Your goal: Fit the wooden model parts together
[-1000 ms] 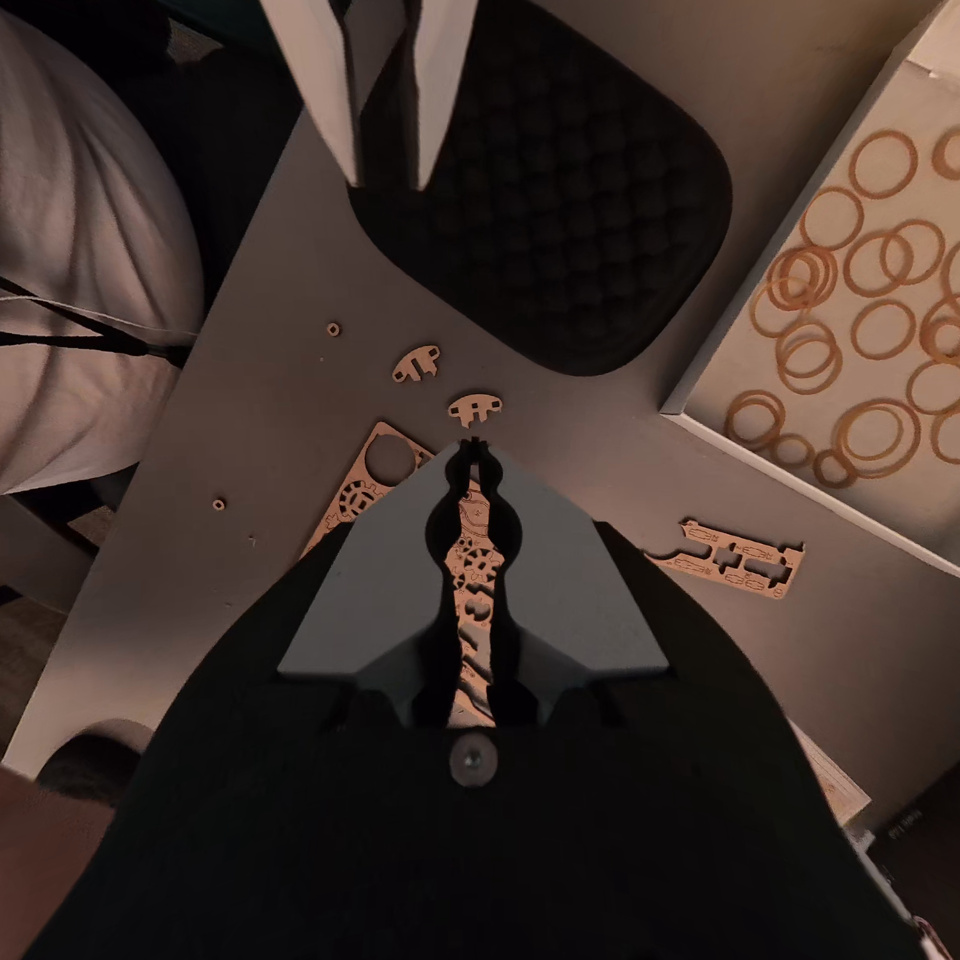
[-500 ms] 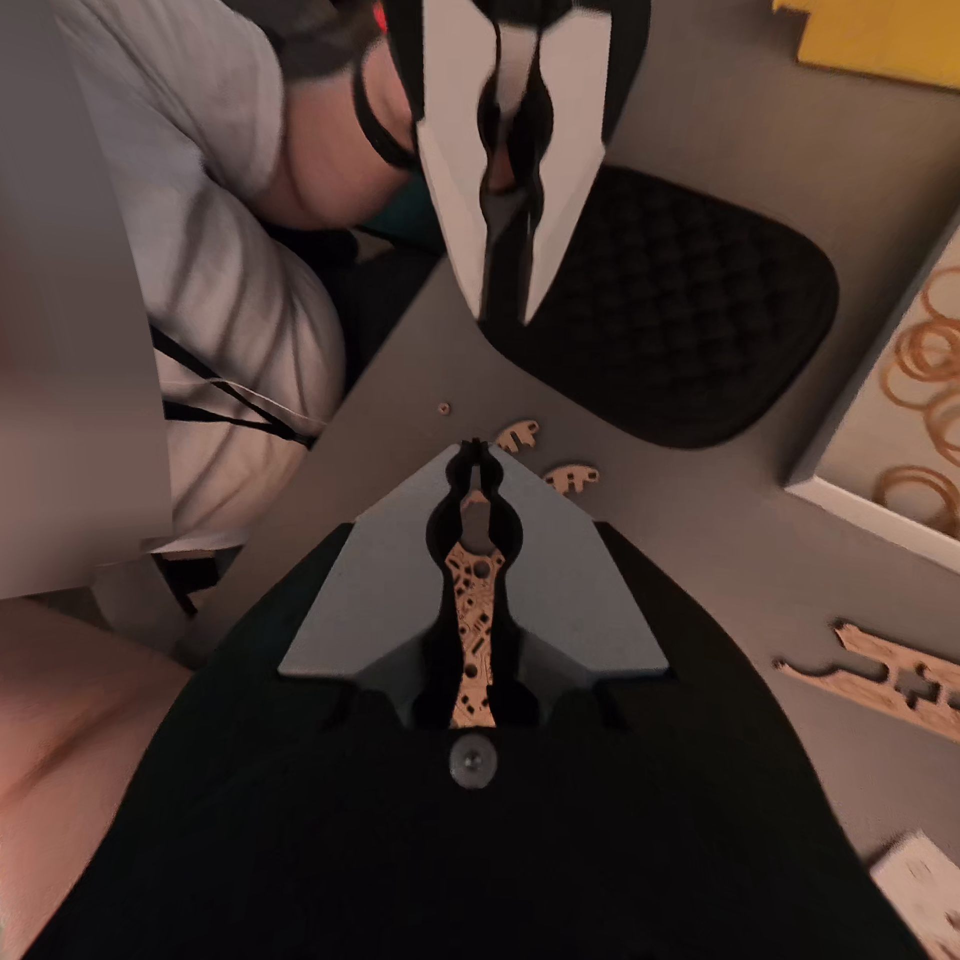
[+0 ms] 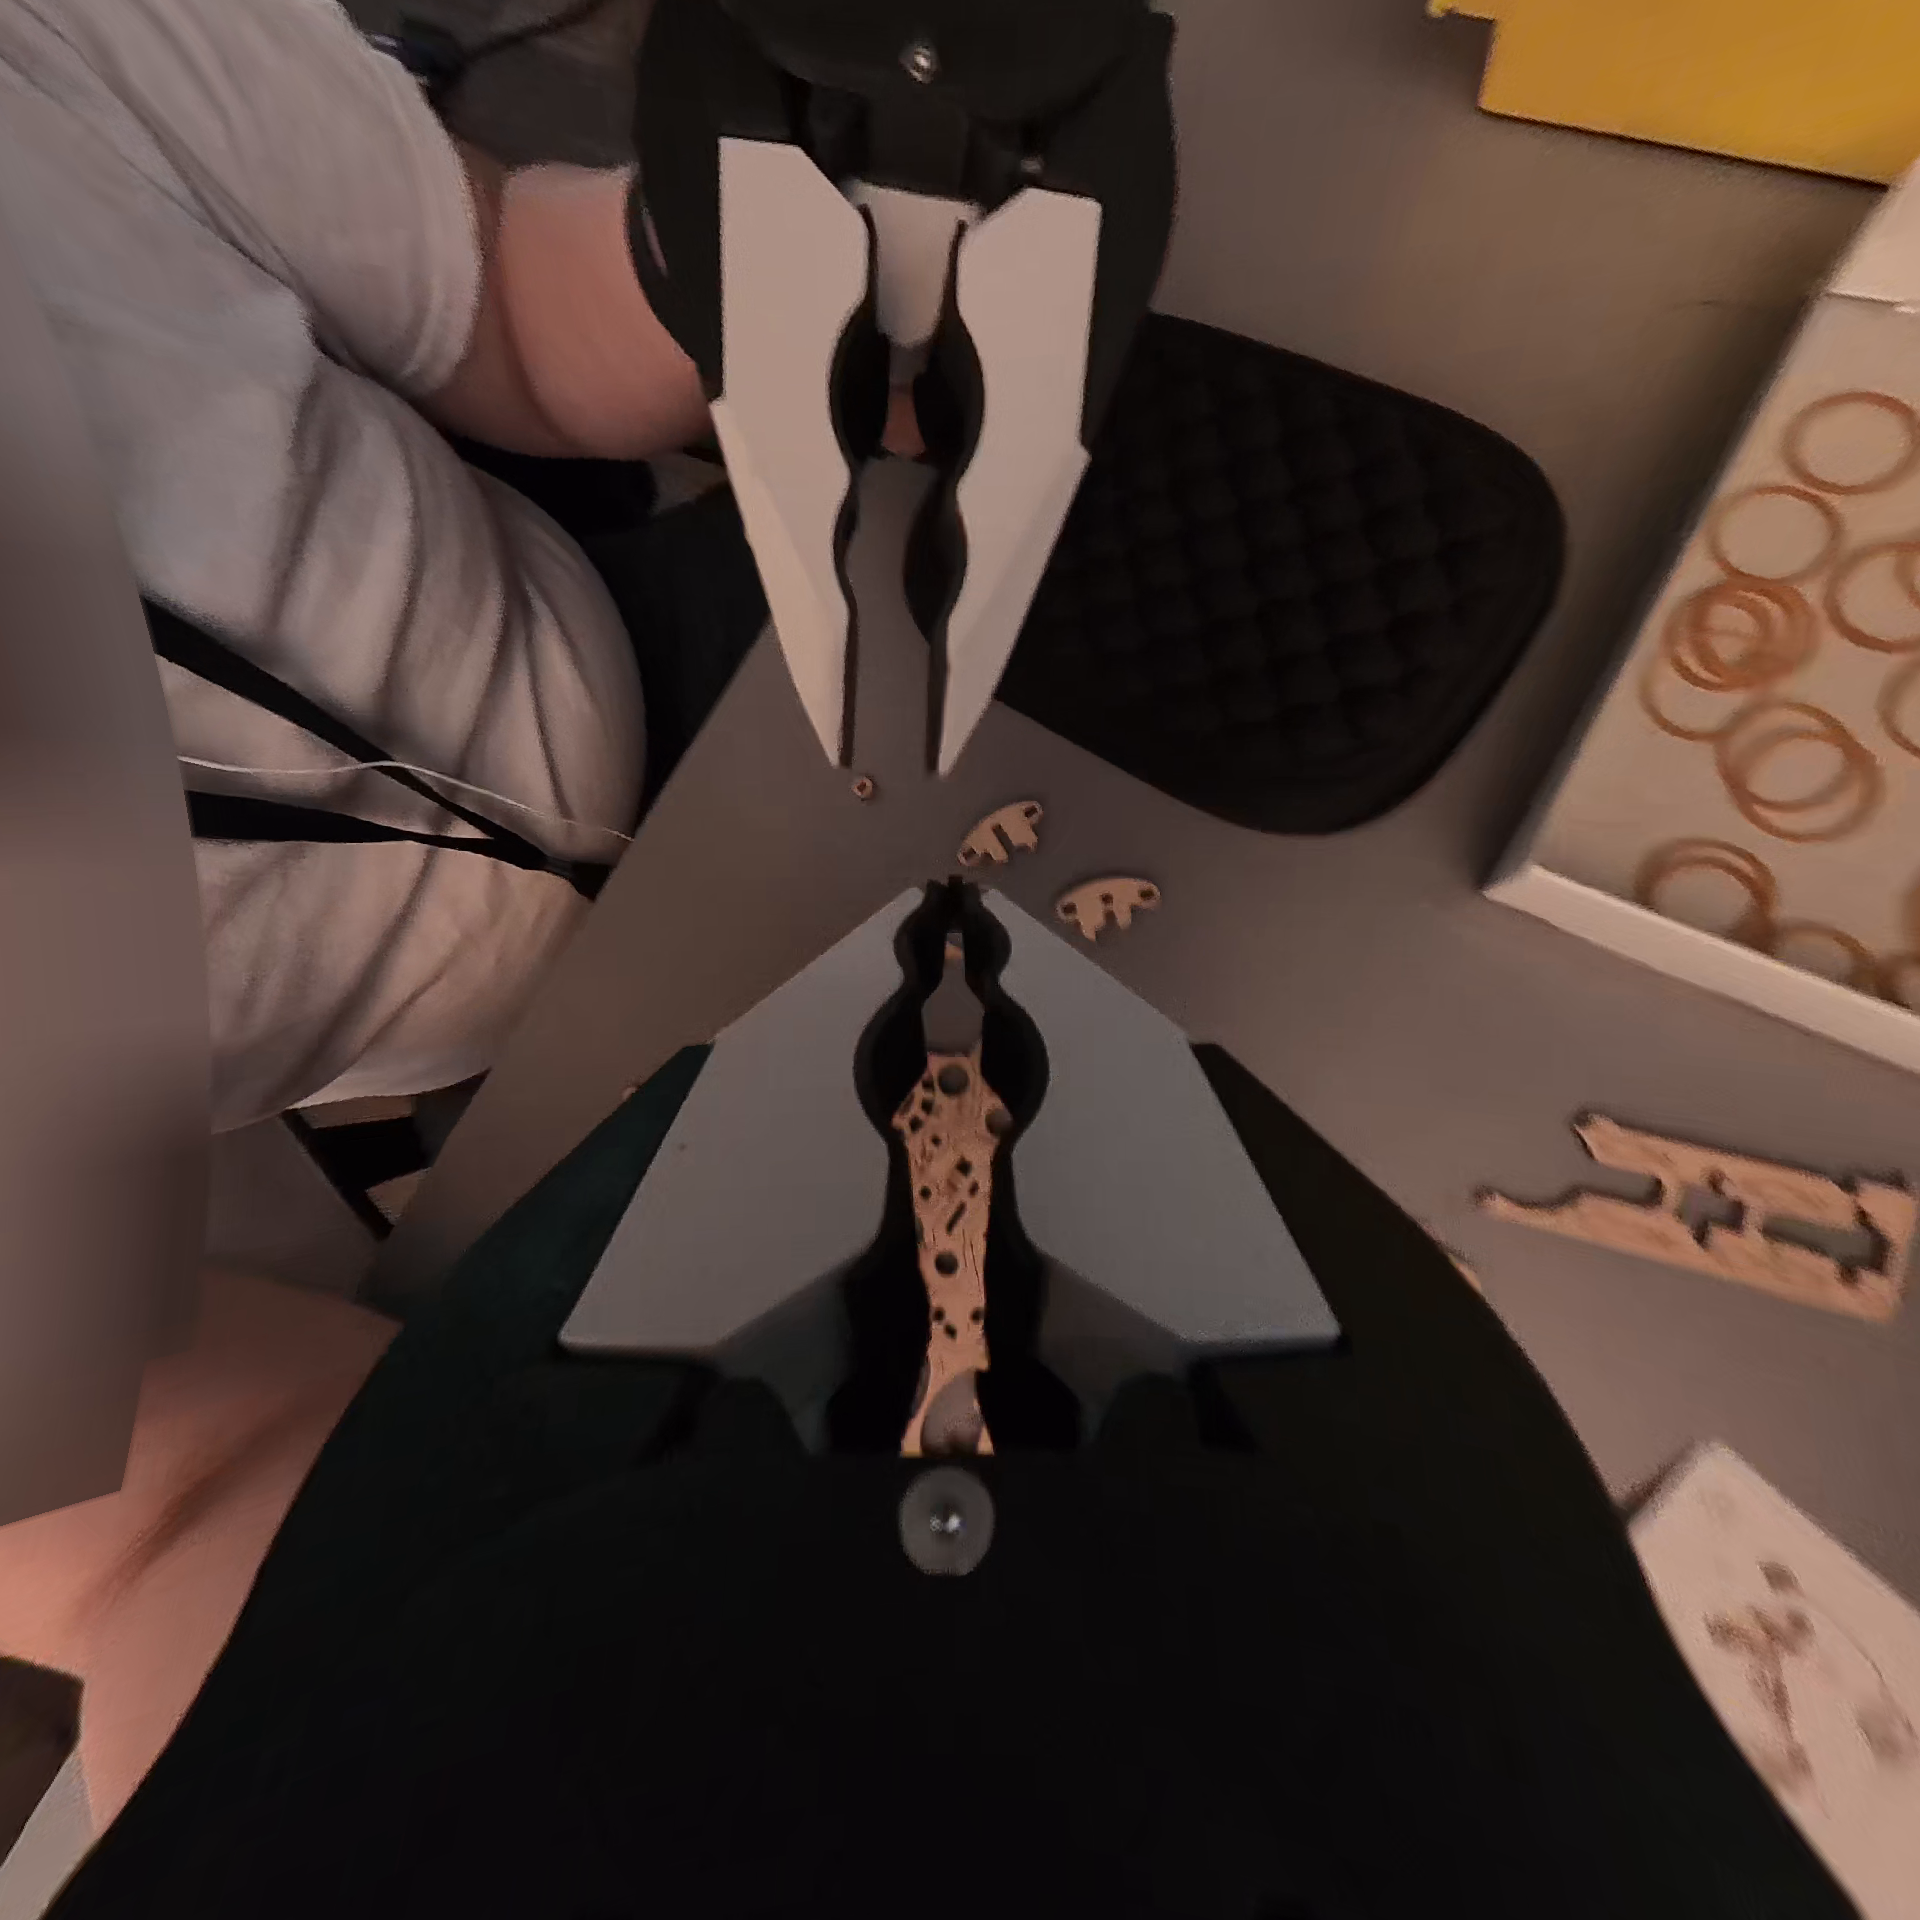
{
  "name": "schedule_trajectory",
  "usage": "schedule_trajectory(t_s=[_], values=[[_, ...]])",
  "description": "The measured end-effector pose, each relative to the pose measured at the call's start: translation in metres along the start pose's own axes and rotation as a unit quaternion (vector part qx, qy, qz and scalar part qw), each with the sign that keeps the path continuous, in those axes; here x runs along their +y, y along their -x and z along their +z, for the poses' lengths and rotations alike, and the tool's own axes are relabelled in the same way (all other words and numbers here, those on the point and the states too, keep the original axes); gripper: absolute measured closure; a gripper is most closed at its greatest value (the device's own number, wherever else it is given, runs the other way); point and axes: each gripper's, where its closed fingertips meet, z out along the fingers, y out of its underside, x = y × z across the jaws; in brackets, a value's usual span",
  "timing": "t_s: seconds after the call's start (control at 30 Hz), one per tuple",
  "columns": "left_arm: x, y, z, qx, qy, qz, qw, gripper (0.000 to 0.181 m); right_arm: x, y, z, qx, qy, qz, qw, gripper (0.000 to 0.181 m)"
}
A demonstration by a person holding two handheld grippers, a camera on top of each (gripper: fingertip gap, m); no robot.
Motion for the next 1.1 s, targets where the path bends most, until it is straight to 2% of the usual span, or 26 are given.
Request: schedule_trajectory(t_s=[0.17, 0.43, 1.1], values=[[-0.006, -0.004, -0.001, -0.003, 0.003, 0.011, 1.0, 0.167, 0.011, -0.009, -0.041, 0.12, 0.008, 0.008, 0.993, 0.18], [-0.005, -0.006, -0.008, -0.022, 0.004, 0.006, 1.0, 0.167, 0.027, -0.011, -0.058, 0.219, 0.093, -0.016, 0.971, 0.18], [-0.01, -0.001, -0.016, -0.057, 0.01, 0.022, 0.998, 0.167, 0.038, -0.01, -0.055, 0.228, 0.131, -0.029, 0.964, 0.18]])
